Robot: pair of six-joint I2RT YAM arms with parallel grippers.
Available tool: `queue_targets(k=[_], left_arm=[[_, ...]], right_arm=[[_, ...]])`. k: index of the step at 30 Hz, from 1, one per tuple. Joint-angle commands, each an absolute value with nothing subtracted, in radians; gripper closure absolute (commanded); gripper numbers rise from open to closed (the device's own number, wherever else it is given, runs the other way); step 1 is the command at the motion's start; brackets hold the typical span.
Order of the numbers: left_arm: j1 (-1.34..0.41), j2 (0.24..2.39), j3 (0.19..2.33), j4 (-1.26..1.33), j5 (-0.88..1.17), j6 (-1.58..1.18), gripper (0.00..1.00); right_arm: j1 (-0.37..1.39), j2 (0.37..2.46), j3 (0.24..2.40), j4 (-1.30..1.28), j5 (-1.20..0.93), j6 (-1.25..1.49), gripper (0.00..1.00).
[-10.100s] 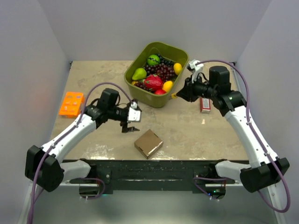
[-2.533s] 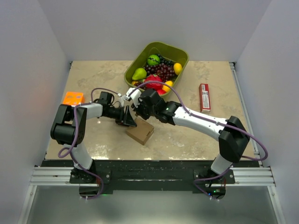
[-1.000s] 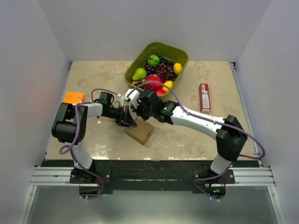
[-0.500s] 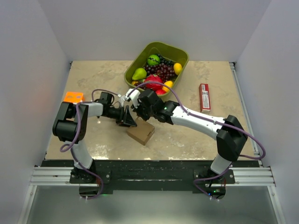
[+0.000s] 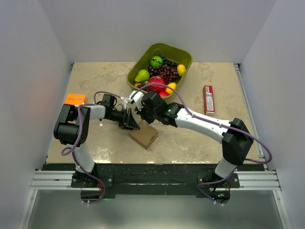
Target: Unpack the express box
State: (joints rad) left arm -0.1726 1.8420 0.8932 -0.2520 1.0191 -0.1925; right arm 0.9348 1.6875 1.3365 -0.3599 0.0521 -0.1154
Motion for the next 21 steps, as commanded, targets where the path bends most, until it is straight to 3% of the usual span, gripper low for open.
queue_targets(k=[1,11,21], left_arm=[[-0.167,1.885,0.881,-0.259,0.801,-0.181,0.75],[-0.169,1.876,0.876,-0.212,0.862,-0.267,1.0],[-0.12,1.691,0.828,-0.227,0.727,-0.331,1.0]], right_arm=[[0.934,1.657,1.304,-0.61,0.077,-0.054,1.0],[0.936,1.69,1.322,-0.597,0.084,-0.023,1.0],[0.936,1.764,1.399,-0.581,0.11,-0.044,1.0]])
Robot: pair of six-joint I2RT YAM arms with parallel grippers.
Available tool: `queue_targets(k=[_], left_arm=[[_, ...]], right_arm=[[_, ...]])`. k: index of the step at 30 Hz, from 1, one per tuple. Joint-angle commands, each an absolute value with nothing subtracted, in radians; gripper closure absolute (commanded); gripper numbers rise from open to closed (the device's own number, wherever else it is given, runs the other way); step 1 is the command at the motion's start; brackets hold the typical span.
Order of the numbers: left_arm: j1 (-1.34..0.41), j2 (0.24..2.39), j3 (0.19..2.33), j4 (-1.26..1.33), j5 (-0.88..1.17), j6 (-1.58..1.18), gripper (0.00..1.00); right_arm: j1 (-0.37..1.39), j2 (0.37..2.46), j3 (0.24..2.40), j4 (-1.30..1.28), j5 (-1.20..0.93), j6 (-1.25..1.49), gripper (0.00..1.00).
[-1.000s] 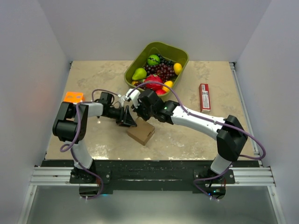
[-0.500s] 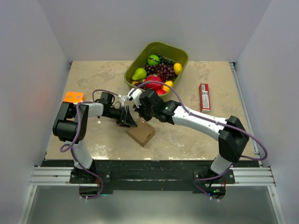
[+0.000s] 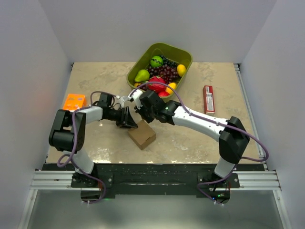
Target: Unpack the express box
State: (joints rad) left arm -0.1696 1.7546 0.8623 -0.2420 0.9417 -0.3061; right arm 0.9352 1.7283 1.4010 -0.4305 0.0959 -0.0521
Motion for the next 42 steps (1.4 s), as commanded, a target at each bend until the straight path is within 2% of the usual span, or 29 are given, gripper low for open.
queue_targets(k=[1,8,12,13,16,22,28,42], left_arm=[[-0.106,1.684,0.815,-0.224,0.724,-0.333,1.0],[-0.095,1.664,0.802,-0.221,0.715,-0.337,1.0],[-0.097,1.666,0.782,-0.167,0.796,-0.368,1.0],[-0.097,1.663,0.778,-0.122,0.852,-0.376,0.89],[-0.097,1.654,0.772,-0.051,0.969,-0.406,0.66],[-0.097,1.6,0.787,-0.121,0.945,-0.364,0.52],[-0.097,1.606,0.787,-0.14,0.914,-0.354,0.48],[-0.095,1.609,0.854,-0.25,0.822,-0.273,0.48]], right_arm=[[0.936,1.761,1.397,-0.584,0.11,-0.044,1.0],[0.936,1.73,1.371,-0.594,0.1,-0.041,1.0],[0.937,1.753,1.384,-0.569,0.066,-0.057,1.0],[0.937,1.762,1.391,-0.563,0.067,-0.061,1.0],[0.937,1.805,1.442,-0.548,0.055,-0.084,1.0],[0.94,1.906,1.563,-0.541,0.025,-0.133,1.0],[0.945,1.945,1.631,-0.566,0.003,-0.17,1.0],[0.937,1.832,1.631,-0.644,0.046,-0.302,1.0]])
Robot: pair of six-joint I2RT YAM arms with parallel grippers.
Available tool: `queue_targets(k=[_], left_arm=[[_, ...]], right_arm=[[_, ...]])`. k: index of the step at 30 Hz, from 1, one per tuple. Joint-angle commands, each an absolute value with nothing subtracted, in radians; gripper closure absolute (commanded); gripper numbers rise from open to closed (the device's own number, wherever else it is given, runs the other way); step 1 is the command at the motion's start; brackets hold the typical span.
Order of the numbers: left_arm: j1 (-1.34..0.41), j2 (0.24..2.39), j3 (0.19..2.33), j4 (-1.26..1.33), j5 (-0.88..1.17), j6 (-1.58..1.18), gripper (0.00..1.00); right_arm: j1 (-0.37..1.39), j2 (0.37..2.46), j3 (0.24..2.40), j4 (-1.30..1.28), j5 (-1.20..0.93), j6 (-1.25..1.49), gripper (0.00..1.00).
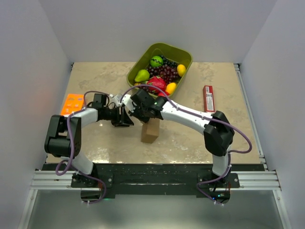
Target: Unpack the express box
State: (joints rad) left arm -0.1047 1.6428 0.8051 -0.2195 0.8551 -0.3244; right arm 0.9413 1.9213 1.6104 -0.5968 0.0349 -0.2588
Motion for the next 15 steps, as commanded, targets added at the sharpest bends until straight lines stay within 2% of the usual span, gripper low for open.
queue_targets(k=[1,11,15], left_arm=[[-0.095,1.606,0.854,-0.25,0.815,-0.272,0.48],[-0.097,1.605,0.87,-0.242,0.845,-0.261,0.47],[-0.141,1.62,0.867,-0.152,0.899,-0.345,0.41]], right_arm=[[0.937,1.816,1.626,-0.646,0.046,-0.305,1.0],[0.934,1.75,1.552,-0.675,0.055,-0.339,1.0],[0.884,1.677,1.537,-0.634,0.054,-0.353,1.0]])
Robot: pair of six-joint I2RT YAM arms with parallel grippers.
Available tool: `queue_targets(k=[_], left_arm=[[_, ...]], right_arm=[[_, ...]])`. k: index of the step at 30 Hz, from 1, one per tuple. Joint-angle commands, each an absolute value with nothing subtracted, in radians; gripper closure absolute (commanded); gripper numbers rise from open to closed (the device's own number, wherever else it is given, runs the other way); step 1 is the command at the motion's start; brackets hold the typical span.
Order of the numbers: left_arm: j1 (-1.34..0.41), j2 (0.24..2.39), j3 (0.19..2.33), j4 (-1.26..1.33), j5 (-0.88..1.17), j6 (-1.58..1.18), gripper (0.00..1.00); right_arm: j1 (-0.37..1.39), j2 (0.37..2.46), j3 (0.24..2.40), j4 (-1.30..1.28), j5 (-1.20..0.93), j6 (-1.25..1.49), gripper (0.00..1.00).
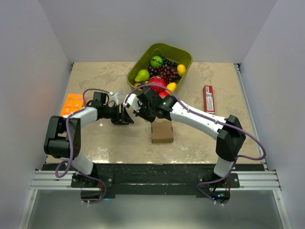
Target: Unpack the express box
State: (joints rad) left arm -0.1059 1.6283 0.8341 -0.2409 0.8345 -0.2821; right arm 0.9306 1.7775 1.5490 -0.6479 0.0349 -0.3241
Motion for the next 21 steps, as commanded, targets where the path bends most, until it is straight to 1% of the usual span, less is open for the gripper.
queue_targets(k=[1,2,3,4,7,10,12,15,16,19,21], left_arm=[[-0.156,1.623,0.865,-0.128,0.899,-0.366,0.39],[-0.175,1.635,0.874,-0.105,0.891,-0.388,0.37],[-0.211,1.646,0.89,-0.091,0.885,-0.406,0.28],[-0.23,1.663,0.908,-0.094,0.871,-0.408,0.27],[-0.284,1.735,0.971,-0.104,0.85,-0.445,0.27],[-0.311,1.784,1.006,-0.103,0.841,-0.451,0.28],[-0.313,1.795,1.022,-0.123,0.824,-0.446,0.29],[-0.308,1.783,1.037,-0.191,0.746,-0.405,0.29],[-0.307,1.775,1.035,-0.199,0.723,-0.397,0.29],[-0.282,1.737,1.016,-0.202,0.704,-0.391,0.29],[-0.246,1.718,1.014,-0.21,0.696,-0.384,0.29]], right_arm=[[0.864,1.661,1.532,-0.629,0.055,-0.356,1.0],[0.826,1.651,1.535,-0.635,0.061,-0.36,1.0],[0.804,1.635,1.54,-0.662,0.064,-0.364,1.0],[0.755,1.628,1.545,-0.679,0.061,-0.365,1.0],[0.7,1.562,1.523,-0.733,0.089,-0.365,1.0],[0.672,1.449,1.433,-0.723,0.149,-0.386,1.0],[0.672,1.421,1.368,-0.751,0.192,-0.397,1.0],[0.672,1.427,1.318,-0.827,0.198,-0.367,1.0],[0.672,1.424,1.278,-0.815,0.201,-0.348,1.0],[0.673,1.411,1.235,-0.795,0.196,-0.344,1.0],[0.673,1.439,1.224,-0.811,0.177,-0.35,1.0]])
